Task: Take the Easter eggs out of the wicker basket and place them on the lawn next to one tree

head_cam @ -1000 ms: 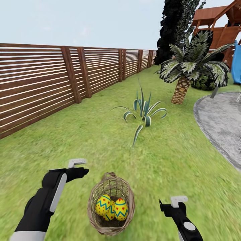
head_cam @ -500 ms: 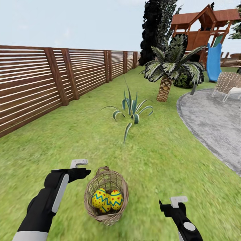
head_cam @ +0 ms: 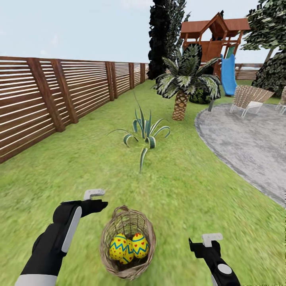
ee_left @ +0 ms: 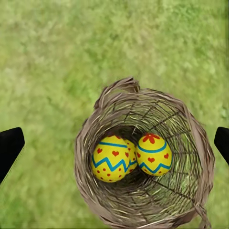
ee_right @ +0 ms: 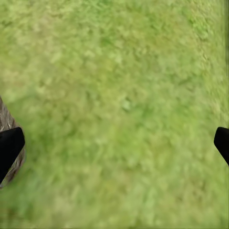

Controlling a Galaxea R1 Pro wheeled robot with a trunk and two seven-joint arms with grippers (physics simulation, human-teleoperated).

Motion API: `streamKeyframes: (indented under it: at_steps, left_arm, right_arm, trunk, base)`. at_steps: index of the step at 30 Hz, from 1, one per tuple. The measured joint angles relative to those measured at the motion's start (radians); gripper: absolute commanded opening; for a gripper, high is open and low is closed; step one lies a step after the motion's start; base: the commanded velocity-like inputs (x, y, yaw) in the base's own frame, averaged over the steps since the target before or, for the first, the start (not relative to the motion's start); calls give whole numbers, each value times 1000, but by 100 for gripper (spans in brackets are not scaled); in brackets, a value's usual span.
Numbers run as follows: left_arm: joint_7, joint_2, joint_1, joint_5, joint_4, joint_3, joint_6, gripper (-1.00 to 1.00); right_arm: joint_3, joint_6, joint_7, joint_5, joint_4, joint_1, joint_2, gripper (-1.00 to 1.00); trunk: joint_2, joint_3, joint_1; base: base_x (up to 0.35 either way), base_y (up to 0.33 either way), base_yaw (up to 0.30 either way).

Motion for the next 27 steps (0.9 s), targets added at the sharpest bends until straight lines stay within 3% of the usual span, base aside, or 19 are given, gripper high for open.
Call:
streamKeyframes:
  at_steps: [9, 15, 27]
  left_arm:
    - [0, 2, 1, -1, 0, -7, -1, 100]
    - [-3, 9, 2, -1, 0, -63, -2, 100]
    - [-4, 6, 1, -2, 0, -74, -3, 100]
  right_arm:
    - [1, 0, 0, 0, 1, 0, 1, 100]
    - [1, 0, 0, 0, 0, 0, 1, 100]
    - [1, 0, 0, 1, 0, 0, 1, 100]
  trunk:
    - [0, 4, 0]
    - [0, 4, 0]
    - [0, 5, 0]
  base:
    - [167, 261, -136]
    - [34, 34, -5]
    - [1, 28, -62]
